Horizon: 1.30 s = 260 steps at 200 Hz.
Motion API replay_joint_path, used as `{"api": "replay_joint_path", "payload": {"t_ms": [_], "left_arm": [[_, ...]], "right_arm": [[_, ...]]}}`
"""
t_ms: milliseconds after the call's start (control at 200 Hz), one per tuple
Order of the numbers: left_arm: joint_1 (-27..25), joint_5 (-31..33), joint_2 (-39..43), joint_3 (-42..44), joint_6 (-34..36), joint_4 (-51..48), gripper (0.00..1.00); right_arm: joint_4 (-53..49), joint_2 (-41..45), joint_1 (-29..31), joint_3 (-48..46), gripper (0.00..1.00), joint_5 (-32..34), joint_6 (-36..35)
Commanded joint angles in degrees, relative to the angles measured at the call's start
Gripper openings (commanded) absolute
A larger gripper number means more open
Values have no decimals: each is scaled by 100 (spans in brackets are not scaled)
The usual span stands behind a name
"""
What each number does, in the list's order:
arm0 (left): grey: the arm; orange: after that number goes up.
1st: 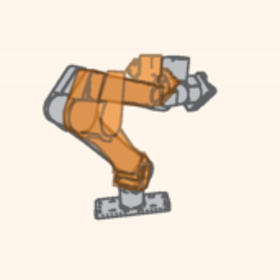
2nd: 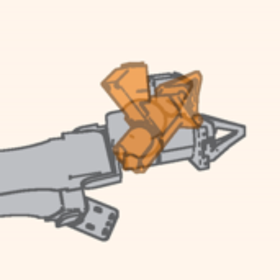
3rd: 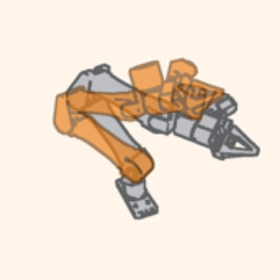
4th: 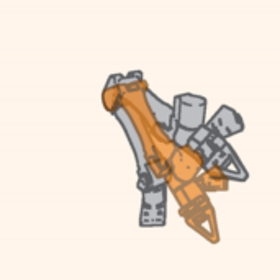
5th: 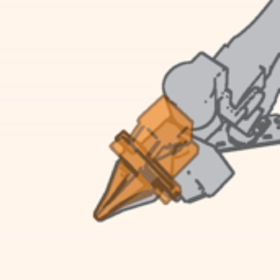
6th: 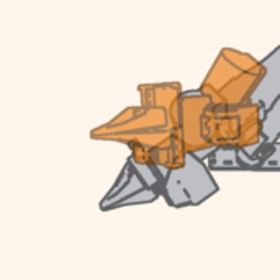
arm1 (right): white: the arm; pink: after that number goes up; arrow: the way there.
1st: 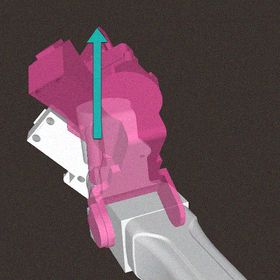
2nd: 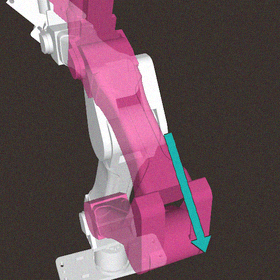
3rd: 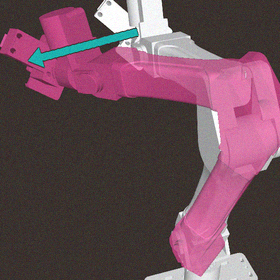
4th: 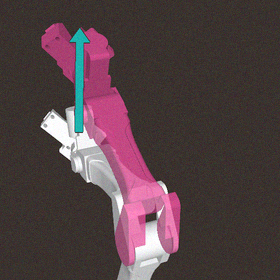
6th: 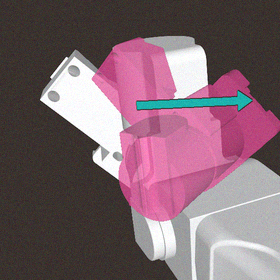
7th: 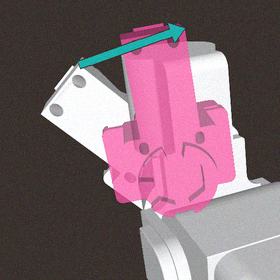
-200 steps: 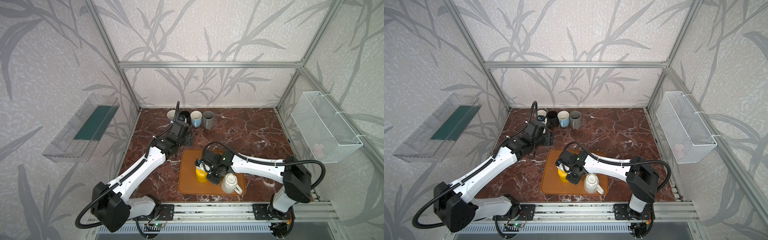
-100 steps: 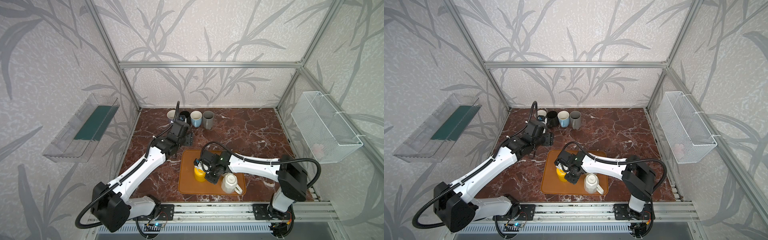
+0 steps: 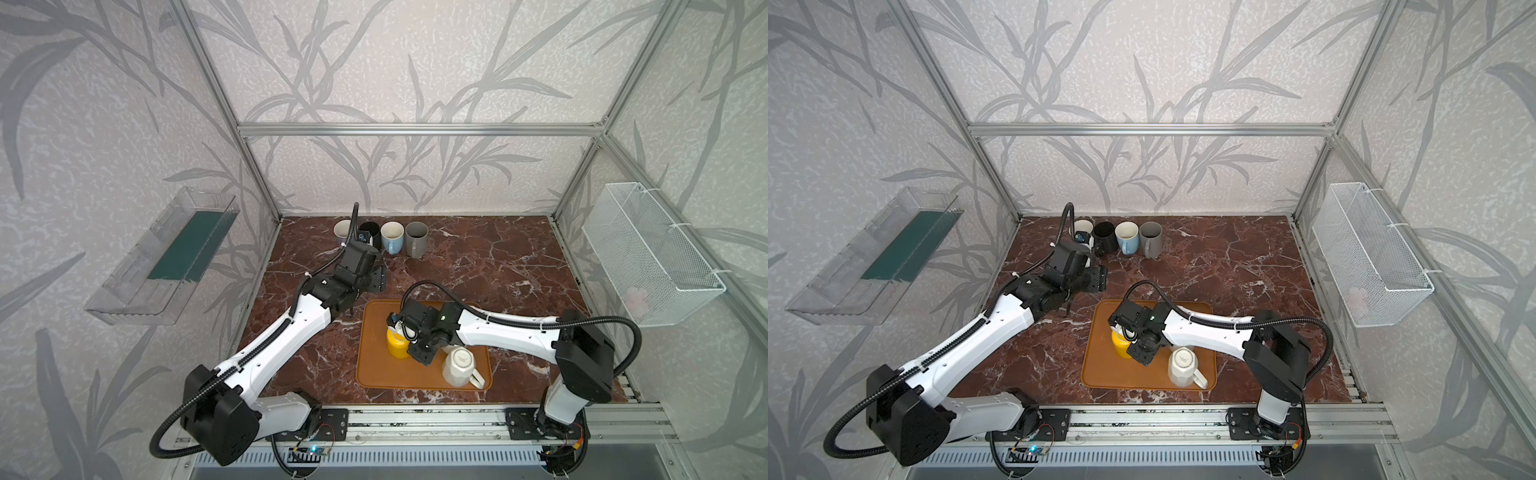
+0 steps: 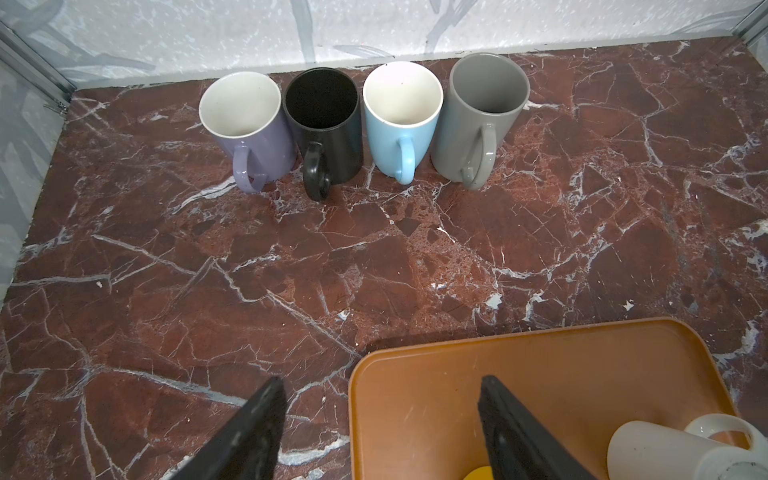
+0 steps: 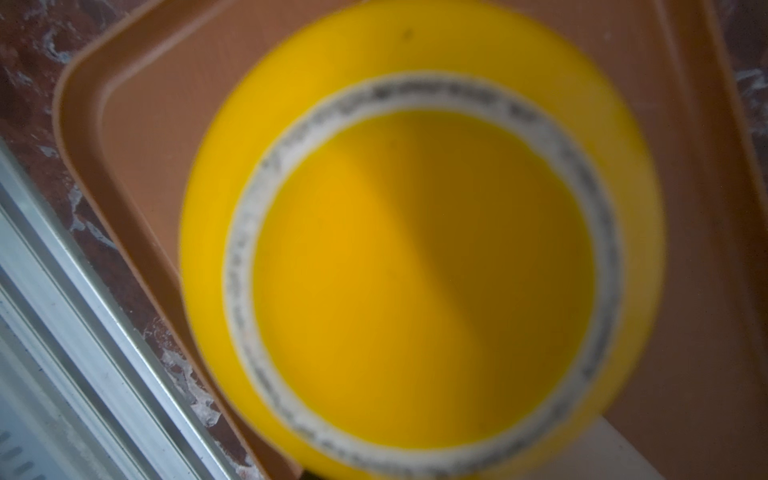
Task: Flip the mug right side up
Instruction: 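Lift the yellow mug off the tray with the right gripper, carrying it farther away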
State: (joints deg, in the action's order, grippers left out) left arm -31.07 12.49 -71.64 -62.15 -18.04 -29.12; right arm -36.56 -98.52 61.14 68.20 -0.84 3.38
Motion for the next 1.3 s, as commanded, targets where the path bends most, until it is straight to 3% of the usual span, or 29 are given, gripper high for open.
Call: {"api": "replay_joint_path", "payload": {"t_ms": [0,165,565,935,1295], "left_arm": [[42,123,202,80,-67,-59,75],[63,16,218,124,-77,-17,75],[172,-420,431,327,-69,220,75],[688,-2391,1032,1690,-186,2175,72],[989,-4095,1161,2292,-568,3434,74]], "right_arm": [[520,400,-203,-88,0,165,279],[1236,842,-706,-526,0,-56,569],[2869,1795,-1695,-1465,0,-1457,1137],[4477,2179,-2650,-2063,0,-2794,1869],[6441,1709,-3064,-2101,0,-3858,2931]]}}
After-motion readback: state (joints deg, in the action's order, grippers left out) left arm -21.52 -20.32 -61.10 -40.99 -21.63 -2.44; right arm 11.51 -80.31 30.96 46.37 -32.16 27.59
